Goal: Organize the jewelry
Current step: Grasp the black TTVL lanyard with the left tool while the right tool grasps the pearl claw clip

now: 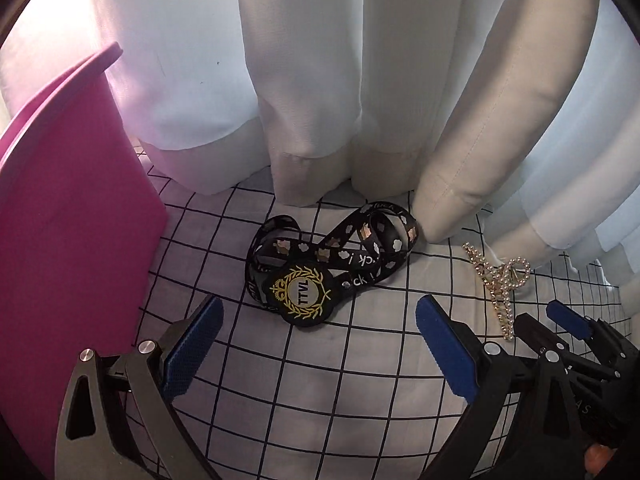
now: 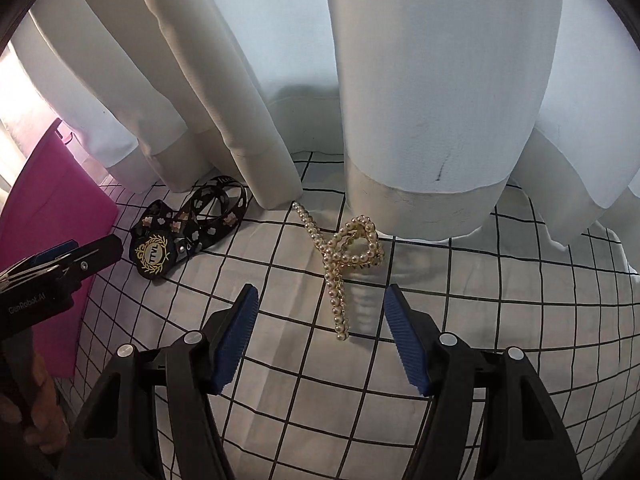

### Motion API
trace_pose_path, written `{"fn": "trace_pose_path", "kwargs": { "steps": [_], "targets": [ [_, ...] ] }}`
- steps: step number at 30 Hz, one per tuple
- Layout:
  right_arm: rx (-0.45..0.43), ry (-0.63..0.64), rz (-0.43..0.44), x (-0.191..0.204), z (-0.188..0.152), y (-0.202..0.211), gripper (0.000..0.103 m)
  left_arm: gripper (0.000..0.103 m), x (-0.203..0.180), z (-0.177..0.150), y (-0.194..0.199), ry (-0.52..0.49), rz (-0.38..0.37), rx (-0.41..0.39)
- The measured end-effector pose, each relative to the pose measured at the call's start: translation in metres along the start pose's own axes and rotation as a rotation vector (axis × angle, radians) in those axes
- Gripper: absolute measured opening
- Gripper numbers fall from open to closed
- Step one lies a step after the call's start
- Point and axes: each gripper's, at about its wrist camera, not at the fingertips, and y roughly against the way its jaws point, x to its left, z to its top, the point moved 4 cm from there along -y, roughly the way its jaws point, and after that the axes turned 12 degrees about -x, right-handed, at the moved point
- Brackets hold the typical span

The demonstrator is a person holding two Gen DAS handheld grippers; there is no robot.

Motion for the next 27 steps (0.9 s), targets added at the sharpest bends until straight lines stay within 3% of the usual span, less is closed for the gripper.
{"fn": "trace_pose_path", "kwargs": {
  "steps": [4, 18, 21, 25, 27],
  "targets": [
    [0.033, -0.006, -0.025, -0.005, -0.003, -0.026, 0.063, 0.095, 0.007, -0.001, -0.029, -0.002, 0.055, 0.026],
    [0.035, -0.009, -0.098, -0.008, 0.003, -0.062, 0.063, 0.095, 0.003, -0.004, -0.078, -0.028, 0.068, 0.050],
    [0.031, -0.005, -0.093, -0.006, 0.004, -0.065, 0.063, 0.095, 0.004, -0.004, -0.084, -0.020, 0.051, 0.053],
    [0.024, -0.018, -0.078, -0.010, 0.010, -0.064, 0.063, 0.095, 0.007, -0.002, -0.073, -0.016, 0.025, -0.003],
    [0.022, -0.003, -0.083, -0.011, 0.011, -0.064, 0.063, 0.095, 0.004, -0.005, -0.076, -0.026, -0.001, 0.018]
  ]
}}
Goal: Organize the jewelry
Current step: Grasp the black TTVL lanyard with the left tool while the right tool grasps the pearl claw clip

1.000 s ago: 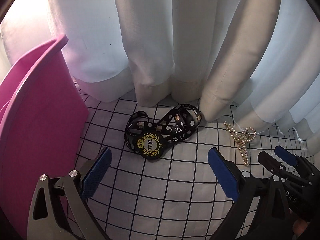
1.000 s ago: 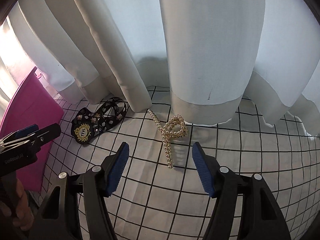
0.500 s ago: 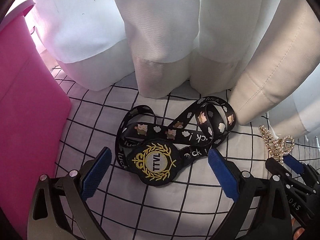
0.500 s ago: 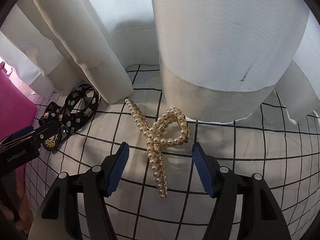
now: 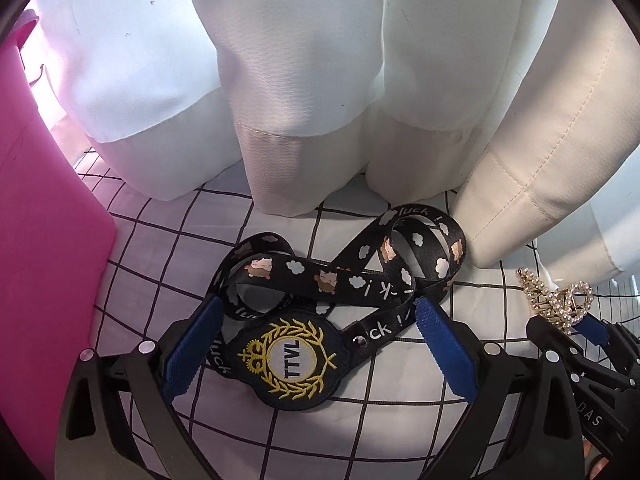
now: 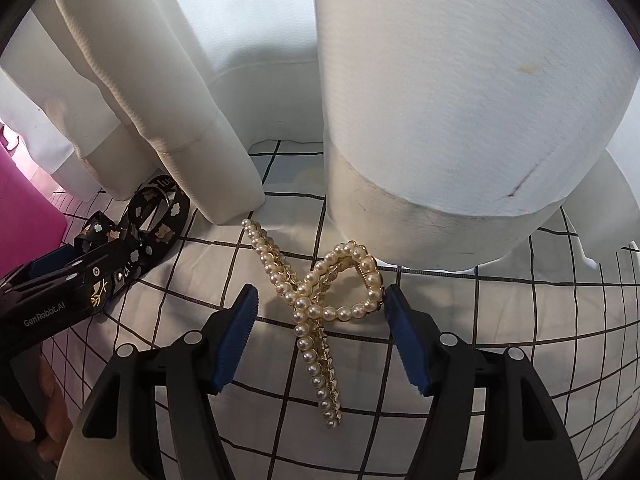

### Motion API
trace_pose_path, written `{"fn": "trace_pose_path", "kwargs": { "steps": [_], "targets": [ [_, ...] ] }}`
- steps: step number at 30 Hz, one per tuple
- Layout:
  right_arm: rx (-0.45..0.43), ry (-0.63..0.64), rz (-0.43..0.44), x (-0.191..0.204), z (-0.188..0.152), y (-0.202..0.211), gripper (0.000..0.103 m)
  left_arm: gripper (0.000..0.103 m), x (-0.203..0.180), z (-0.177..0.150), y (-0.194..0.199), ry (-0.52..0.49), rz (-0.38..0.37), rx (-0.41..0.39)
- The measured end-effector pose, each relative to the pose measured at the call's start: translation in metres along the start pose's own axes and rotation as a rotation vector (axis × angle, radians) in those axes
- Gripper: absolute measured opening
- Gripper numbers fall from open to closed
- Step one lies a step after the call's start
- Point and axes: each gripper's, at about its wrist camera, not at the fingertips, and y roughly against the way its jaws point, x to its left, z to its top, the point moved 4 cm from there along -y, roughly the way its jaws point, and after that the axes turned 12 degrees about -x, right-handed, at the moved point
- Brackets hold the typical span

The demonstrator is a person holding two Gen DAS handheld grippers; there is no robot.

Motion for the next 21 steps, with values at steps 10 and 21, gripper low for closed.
{"fn": "trace_pose_path", "kwargs": {
  "steps": [10, 21],
  "targets": [
    [-0.025, 0.062, -0.050, 0.010, -0.004, -0.003, 0.064, 0.098, 0.001, -0.007, -0.022, -0.035, 0.028, 0.046],
    [-0.050, 0.059, -0.047, 0.017, -0.007, 0.002, 0.051, 0.030, -0.013, 0.008, -0.014, -0.028, 0.022, 0.015]
  ]
}}
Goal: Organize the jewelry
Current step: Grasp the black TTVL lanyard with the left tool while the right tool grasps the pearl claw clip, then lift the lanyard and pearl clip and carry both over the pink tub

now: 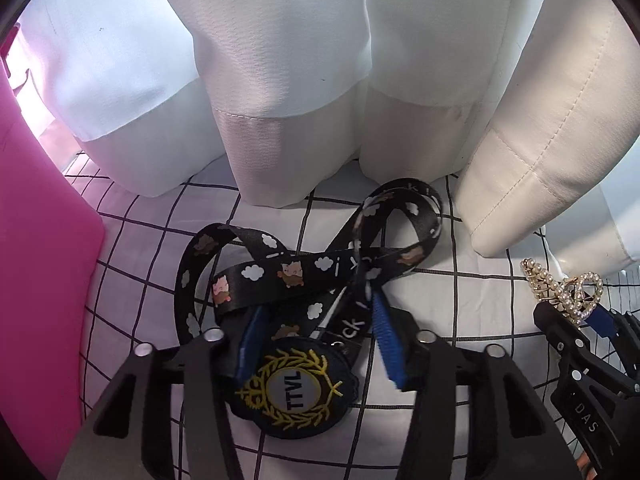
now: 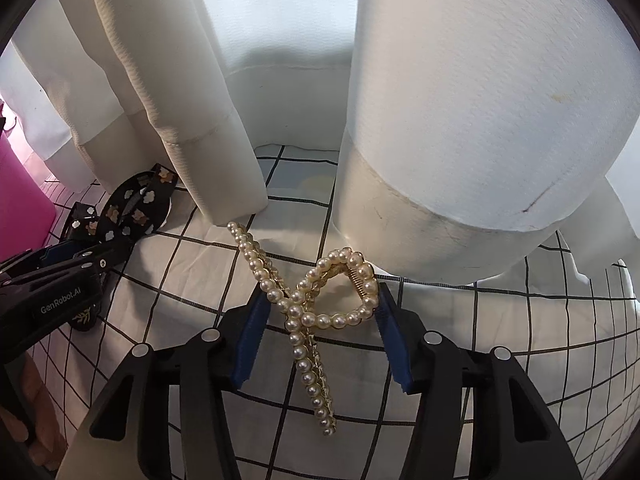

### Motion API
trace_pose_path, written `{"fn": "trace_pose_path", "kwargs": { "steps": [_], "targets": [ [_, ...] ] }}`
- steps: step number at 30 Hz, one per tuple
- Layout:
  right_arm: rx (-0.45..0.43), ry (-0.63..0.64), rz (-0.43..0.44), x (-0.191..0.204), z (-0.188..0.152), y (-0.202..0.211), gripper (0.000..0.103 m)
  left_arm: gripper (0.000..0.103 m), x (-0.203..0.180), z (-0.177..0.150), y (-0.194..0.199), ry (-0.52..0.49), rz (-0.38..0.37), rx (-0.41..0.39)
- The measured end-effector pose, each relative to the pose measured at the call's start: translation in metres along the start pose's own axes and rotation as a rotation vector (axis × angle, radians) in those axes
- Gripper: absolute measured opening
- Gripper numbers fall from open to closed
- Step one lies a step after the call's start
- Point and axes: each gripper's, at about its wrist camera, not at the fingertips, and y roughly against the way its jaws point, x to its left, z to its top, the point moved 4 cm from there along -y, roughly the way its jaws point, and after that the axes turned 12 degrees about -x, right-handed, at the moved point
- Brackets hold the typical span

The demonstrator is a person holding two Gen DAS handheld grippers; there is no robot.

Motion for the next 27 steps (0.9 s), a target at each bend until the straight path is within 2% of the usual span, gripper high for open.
{"fn": "trace_pose_path", "kwargs": {
  "steps": [2, 4, 9, 17, 18, 27],
  "targets": [
    [-0.005, -0.001, 0.000, 0.001, -0.003, 0.004, 0.051, 0.012, 0.003, 0.000, 0.002, 0.012, 0.003, 0.007],
    [-0.013, 0.000, 0.004, 0.005, -0.008, 0.007, 0.051, 0.008, 0.007, 0.000, 0.003, 0.031, -0.002, 0.008],
    [-0.035, -0.002, 0.009, 0.011, -0.017, 0.020, 0.051, 0.006, 0.017, -0.004, 0.019, 0.027, 0.016, -0.023],
    [-0.075, -0.006, 0.035, 0.021, -0.021, 0.062, 0.049, 0.005, 0.021, 0.004, 0.069, 0.019, 0.012, -0.106],
    [-0.082, -0.004, 0.043, 0.023, -0.020, 0.068, 0.044, 0.005, 0.022, 0.006, 0.076, 0.027, 0.007, -0.114],
    [-0.162, 0.026, 0.082, 0.044, 0.005, 0.123, 0.044, 0.005, 0.040, 0.032, 0.151, 0.062, -0.002, -0.228]
  ]
}}
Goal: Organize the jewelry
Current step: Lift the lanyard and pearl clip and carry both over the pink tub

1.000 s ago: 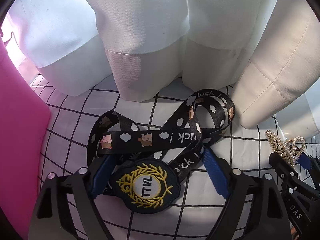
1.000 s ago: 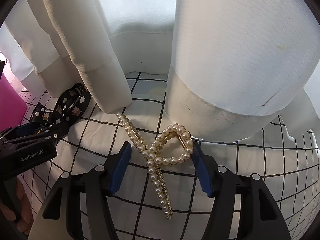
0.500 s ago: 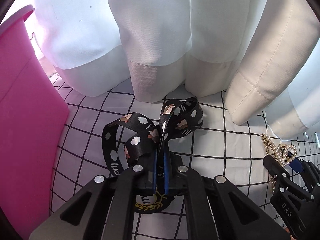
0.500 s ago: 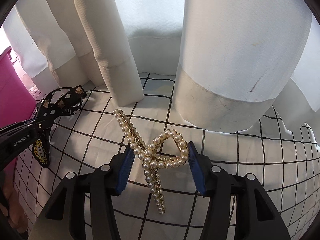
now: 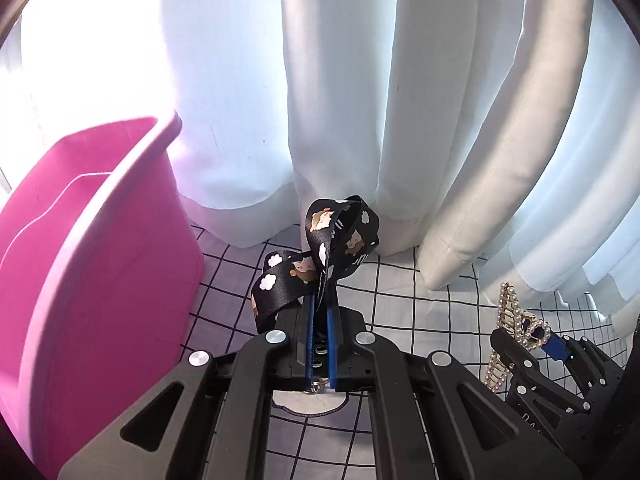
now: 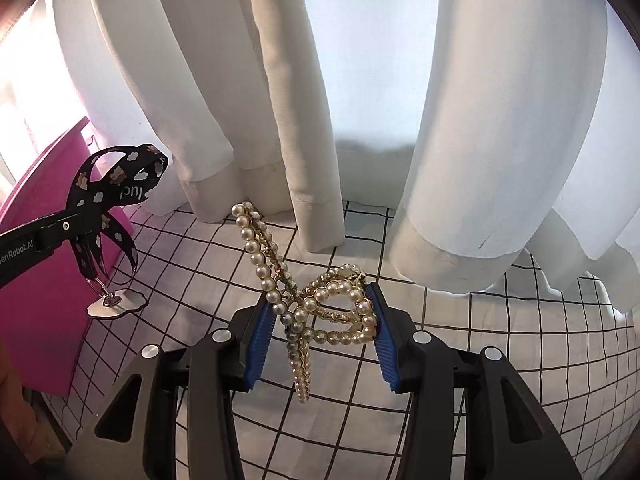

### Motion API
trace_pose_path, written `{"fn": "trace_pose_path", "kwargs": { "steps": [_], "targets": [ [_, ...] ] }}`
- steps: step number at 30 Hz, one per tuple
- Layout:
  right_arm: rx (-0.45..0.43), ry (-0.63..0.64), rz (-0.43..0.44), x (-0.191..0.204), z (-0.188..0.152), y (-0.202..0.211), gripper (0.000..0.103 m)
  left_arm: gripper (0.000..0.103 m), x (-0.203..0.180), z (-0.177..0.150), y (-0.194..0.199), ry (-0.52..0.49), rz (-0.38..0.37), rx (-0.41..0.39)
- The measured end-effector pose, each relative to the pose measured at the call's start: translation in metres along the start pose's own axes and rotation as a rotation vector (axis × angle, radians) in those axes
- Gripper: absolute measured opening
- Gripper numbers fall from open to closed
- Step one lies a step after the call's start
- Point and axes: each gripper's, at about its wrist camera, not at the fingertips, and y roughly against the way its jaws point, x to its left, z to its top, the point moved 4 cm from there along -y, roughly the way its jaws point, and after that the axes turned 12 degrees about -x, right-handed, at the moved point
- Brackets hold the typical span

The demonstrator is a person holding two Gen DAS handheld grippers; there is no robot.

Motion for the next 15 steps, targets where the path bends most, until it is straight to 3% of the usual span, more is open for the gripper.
{"fn": "trace_pose_path", "kwargs": {
  "steps": [7, 15],
  "targets": [
    [-0.110, 0.053, 0.070, 0.053, 0.053, 0.029, 0.044, 0.006, 0.030, 0.040, 0.054, 0.036, 0.011, -0.095],
    [-0.247, 0.143, 0.223, 0.148, 0.124, 0.060, 0.044, 0.006, 0.110, 0.103, 0.121, 0.103, 0.097, -0.230]
  ]
}}
